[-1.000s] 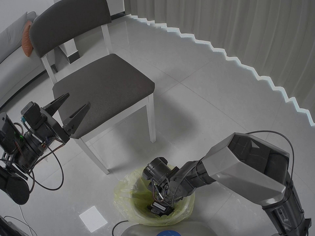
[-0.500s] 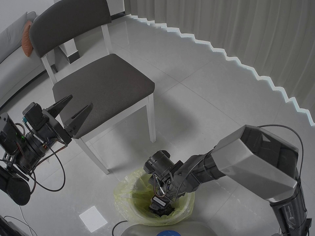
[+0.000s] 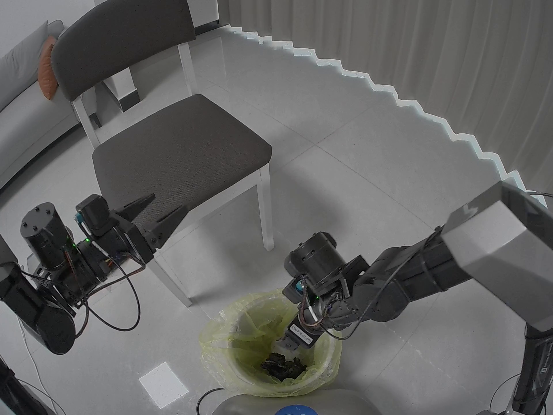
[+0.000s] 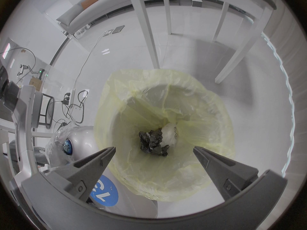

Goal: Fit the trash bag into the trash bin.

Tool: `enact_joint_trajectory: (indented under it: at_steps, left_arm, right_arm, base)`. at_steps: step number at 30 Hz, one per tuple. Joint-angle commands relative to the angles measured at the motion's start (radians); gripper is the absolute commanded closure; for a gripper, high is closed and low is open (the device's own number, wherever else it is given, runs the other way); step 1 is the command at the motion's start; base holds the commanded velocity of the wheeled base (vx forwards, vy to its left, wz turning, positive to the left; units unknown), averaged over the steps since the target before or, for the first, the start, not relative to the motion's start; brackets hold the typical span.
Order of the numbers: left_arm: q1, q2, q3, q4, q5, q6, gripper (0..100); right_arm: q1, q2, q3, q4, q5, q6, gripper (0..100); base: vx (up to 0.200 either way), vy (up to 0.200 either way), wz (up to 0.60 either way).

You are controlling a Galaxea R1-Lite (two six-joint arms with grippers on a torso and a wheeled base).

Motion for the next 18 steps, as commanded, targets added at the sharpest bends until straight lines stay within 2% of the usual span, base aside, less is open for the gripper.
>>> enact_joint_trajectory:
  at_steps: [1, 5, 11, 18]
  left_arm:
    - [-0.037, 0.101, -0.008, 0.020, 0.009, 0.001, 0]
    - [-0.058, 0.089, -0.018, 0.129, 0.025, 0.003, 0]
    - [-0.080, 0.109, -0.065, 0.273, 0.111, 0.001, 0]
    - [-0.091, 0.245, -0.079, 0.273, 0.114, 0.015, 0]
  right_arm:
    - [-0.022, -0.148, 0.085, -0.020, 0.000, -0.005, 0]
    - [-0.028, -0.211, 0.108, -0.019, 0.000, -0.011, 0]
    - [-0.036, -0.267, 0.108, -0.017, -0.001, -0.012, 0]
    - [-0.064, -0.291, 0.107, -0.019, -0.006, -0.012, 0]
  base:
    - [0.000, 0.000, 0.00]
    - [0.000, 0.000, 0.00]
    - [0.000, 0.000, 0.00]
    - [0.000, 0.000, 0.00]
